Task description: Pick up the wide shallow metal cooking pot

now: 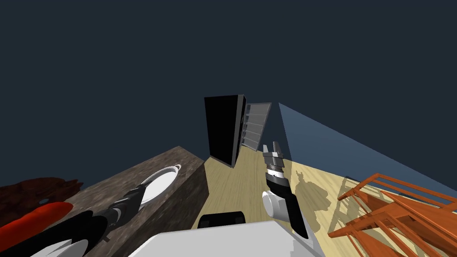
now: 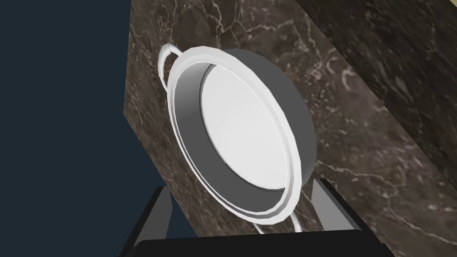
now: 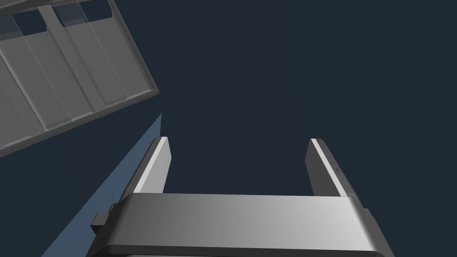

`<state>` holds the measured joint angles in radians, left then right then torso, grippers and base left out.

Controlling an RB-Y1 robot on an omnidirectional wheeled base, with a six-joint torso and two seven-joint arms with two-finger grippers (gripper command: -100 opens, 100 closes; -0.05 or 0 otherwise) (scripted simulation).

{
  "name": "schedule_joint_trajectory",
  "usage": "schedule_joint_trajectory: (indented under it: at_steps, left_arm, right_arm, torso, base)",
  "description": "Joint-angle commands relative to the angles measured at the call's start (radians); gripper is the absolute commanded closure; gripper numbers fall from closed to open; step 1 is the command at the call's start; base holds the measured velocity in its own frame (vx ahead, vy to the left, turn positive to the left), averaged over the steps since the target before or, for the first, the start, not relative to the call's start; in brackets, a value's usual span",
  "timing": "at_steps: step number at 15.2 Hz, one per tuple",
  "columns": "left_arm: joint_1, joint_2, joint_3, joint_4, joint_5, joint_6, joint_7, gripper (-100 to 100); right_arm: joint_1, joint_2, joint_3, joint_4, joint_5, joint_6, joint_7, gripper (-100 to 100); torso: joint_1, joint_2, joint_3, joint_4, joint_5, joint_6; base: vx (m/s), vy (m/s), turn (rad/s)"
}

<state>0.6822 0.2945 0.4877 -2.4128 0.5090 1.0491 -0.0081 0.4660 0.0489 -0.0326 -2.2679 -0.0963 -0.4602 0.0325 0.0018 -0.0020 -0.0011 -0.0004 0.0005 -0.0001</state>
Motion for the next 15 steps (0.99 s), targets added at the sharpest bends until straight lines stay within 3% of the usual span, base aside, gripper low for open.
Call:
schedule_joint_trajectory:
  at_steps: [1, 3, 4, 6, 7, 9, 15]
  left_arm:
    - [0.007, 0.003, 0.021, -0.008, 0.022, 0.050, 0.008, -100]
    - [0.007, 0.003, 0.021, -0.008, 0.022, 0.083, 0.008, -100]
    - [0.013, 0.005, 0.040, -0.013, 0.043, 0.113, 0.014, -100]
    - [0.013, 0.005, 0.040, -0.013, 0.043, 0.141, 0.014, -100]
    - [0.019, 0.008, 0.058, -0.017, 0.063, 0.173, 0.019, -100]
    - [0.019, 0.008, 0.058, -0.017, 0.063, 0.196, 0.019, -100]
    - [0.035, 0.013, 0.105, -0.030, 0.114, 0.328, 0.033, -100]
  right_arm:
    - [0.000, 0.000, 0.000, 0.000, 0.000, 0.000, 0.000, 0]
    - [0.000, 0.000, 0.000, 0.000, 0.000, 0.000, 0.000, 0]
    - [0.000, 0.000, 0.000, 0.000, 0.000, 0.000, 0.000, 0]
    - [0.000, 0.000, 0.000, 0.000, 0.000, 0.000, 0.000, 0]
    - [0.000, 0.000, 0.000, 0.000, 0.000, 0.000, 0.000, 0]
    - [0.000, 0.000, 0.000, 0.000, 0.000, 0.000, 0.000, 0]
    - [0.000, 0.000, 0.000, 0.000, 0.000, 0.000, 0.000, 0]
  torso:
    - [0.000, 0.000, 0.000, 0.000, 0.000, 0.000]
    - [0.000, -0.001, 0.000, 0.000, 0.000, 0.000]
    - [0.000, -0.001, 0.000, 0.000, 0.000, 0.000]
    - [0.000, -0.001, 0.000, 0.000, 0.000, 0.000]
    - [0.000, 0.000, 0.000, 0.000, 0.000, 0.000]
    - [0.000, 0.000, 0.000, 0.000, 0.000, 0.000]
    - [0.001, -0.001, -0.001, 0.000, 0.000, 0.000]
  base:
    - [0.034, 0.025, -0.090]
    - [0.031, 0.028, -0.067]
    - [0.025, 0.026, -0.093]
    - [0.024, 0.030, -0.068]
    - [0.027, 0.031, -0.078]
    - [0.024, 0.028, -0.067]
    - [0.032, 0.035, -0.078]
